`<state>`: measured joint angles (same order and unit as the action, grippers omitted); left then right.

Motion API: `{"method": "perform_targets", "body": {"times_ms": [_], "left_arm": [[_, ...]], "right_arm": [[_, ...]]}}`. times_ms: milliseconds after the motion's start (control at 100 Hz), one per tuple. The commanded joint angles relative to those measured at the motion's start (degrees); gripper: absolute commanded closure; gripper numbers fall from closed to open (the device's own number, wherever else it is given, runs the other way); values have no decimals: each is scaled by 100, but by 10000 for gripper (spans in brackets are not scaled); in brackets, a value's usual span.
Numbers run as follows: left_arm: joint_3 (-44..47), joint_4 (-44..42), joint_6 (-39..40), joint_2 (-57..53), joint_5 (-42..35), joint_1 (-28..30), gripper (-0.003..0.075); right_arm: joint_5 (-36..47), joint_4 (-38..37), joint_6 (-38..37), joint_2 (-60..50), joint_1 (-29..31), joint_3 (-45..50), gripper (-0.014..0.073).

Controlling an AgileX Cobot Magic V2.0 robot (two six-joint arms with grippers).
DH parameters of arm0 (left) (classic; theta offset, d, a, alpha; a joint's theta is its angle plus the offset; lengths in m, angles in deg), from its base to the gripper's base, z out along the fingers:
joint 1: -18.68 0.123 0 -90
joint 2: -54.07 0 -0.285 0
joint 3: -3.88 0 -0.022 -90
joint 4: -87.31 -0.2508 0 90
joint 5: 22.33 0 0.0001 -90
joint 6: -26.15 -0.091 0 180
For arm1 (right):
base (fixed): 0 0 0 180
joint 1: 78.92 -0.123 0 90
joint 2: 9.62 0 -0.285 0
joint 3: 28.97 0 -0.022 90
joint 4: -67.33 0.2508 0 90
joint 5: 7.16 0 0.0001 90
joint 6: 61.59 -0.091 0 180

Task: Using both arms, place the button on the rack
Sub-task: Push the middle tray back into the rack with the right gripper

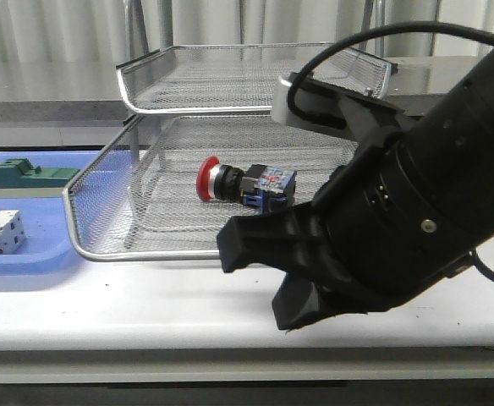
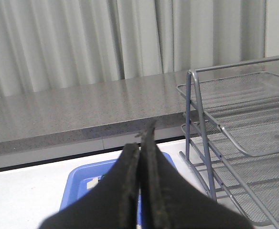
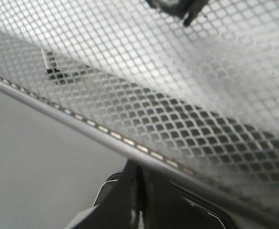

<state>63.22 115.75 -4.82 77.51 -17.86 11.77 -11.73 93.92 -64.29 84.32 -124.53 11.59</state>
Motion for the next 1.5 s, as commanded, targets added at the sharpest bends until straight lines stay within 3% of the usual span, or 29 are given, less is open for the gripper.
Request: {"method": "perform_targets", "body": {"times_ms": [0,380,540,1000,1490], "left_arm": [[-168,74,58,33,-447,24,741],[-168,74,58,33,-447,24,741],[-168,74,58,33,-447,24,741],[-168,74,58,33,-447,24,741],[-168,74,58,33,-447,24,741]], "right_arm": [[556,35,0,-159,-4,-173,651],[1387,35,10,-139,46,-173,651],[1439,35,27,-83,349,-219,651],[1237,-140,190,530,1157,-1109,651],[498,-140,190,296,1150,-1152,651]]}}
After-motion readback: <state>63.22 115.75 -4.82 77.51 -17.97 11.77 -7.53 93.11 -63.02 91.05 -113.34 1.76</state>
